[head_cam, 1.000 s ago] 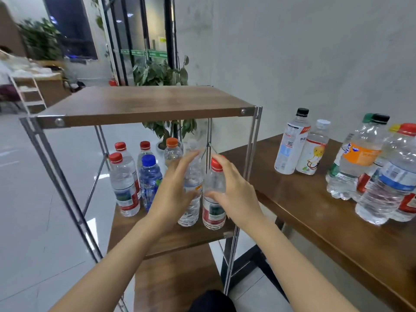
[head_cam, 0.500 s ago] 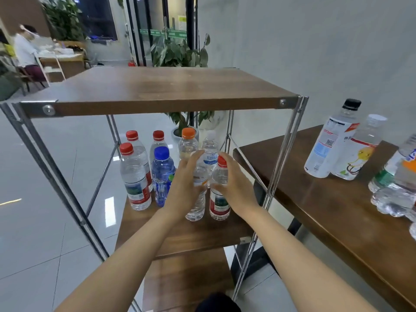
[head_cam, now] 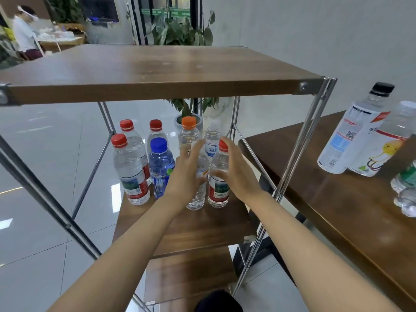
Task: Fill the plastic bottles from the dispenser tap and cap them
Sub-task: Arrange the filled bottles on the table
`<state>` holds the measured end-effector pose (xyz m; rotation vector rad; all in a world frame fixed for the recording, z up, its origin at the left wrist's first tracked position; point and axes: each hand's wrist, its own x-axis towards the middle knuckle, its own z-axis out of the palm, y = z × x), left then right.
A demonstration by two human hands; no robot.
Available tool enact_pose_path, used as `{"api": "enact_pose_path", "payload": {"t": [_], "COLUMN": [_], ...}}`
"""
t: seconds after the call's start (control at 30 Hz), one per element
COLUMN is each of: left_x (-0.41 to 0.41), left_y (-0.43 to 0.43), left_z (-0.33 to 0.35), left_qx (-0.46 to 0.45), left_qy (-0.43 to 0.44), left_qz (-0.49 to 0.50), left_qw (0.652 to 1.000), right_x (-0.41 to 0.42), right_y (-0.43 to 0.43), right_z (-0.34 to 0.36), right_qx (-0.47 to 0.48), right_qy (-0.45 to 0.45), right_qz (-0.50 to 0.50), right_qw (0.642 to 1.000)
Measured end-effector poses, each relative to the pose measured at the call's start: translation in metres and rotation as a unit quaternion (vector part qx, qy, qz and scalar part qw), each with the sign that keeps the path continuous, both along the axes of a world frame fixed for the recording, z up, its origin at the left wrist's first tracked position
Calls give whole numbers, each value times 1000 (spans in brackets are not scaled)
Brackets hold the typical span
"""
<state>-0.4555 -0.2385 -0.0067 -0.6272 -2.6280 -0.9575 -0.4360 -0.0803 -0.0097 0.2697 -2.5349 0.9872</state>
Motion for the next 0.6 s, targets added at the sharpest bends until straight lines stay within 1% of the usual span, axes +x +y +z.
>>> {"api": "enact_pose_path", "payload": {"t": [0.07,0.13,0.3,0.6], "left_x": [-2,-2,-8,-24], "left_y": [1,2,4,8], "left_z": [-1,-2,-4,-4], "left_qx": [-64,-87,-72,-65], "left_qy": [18,25,19,5], "left_qz": [21,31,62,70], "left_qw": [998,995,995,995], "right_x": [-2,-2,-10,-29], "right_y": [4,7,5,0], "right_z": [-3,-4,-10,-7], "right_qx": [77,118,103,80], "right_qy": [9,7,9,-6], "right_qz": [-18,-30,-33,-41], "right_qw": [997,993,994,996]}}
